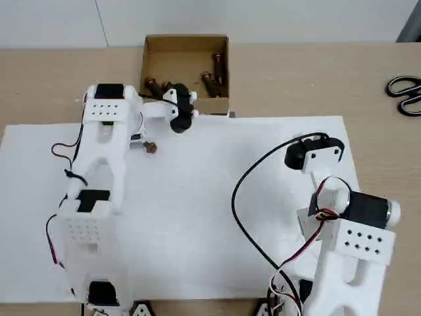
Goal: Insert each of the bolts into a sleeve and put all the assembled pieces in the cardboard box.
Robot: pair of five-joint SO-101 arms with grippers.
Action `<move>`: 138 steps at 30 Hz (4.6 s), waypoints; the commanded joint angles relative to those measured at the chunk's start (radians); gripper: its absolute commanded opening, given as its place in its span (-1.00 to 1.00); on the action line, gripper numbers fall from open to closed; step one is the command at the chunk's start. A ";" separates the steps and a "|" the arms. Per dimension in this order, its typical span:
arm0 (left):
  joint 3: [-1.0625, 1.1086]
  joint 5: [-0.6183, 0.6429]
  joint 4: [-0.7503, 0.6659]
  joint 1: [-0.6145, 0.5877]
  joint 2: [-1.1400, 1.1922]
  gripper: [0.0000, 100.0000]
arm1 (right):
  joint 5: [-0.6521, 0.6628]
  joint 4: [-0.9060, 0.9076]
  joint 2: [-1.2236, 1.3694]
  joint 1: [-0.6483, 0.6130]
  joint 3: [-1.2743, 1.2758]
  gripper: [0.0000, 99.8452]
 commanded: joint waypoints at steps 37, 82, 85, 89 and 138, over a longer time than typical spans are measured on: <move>-0.631 -0.157 0.354 0.051 0.334 -0.76 | -0.003 -0.019 -0.022 0.010 -0.005 -0.99; -0.579 0.298 0.356 0.101 -0.023 -0.99 | -0.006 0.015 -0.024 0.002 -0.144 -0.99; -0.489 0.387 0.358 0.101 -0.155 -0.99 | -0.009 0.018 -0.042 0.002 -0.144 -0.99; -0.305 0.543 0.356 0.110 -0.384 -0.99 | -0.005 0.015 -0.136 -0.022 -0.140 -0.99; 1.788 1.482 -0.500 0.110 -2.424 -0.99 | -0.543 -0.452 -0.369 -0.374 0.201 -1.00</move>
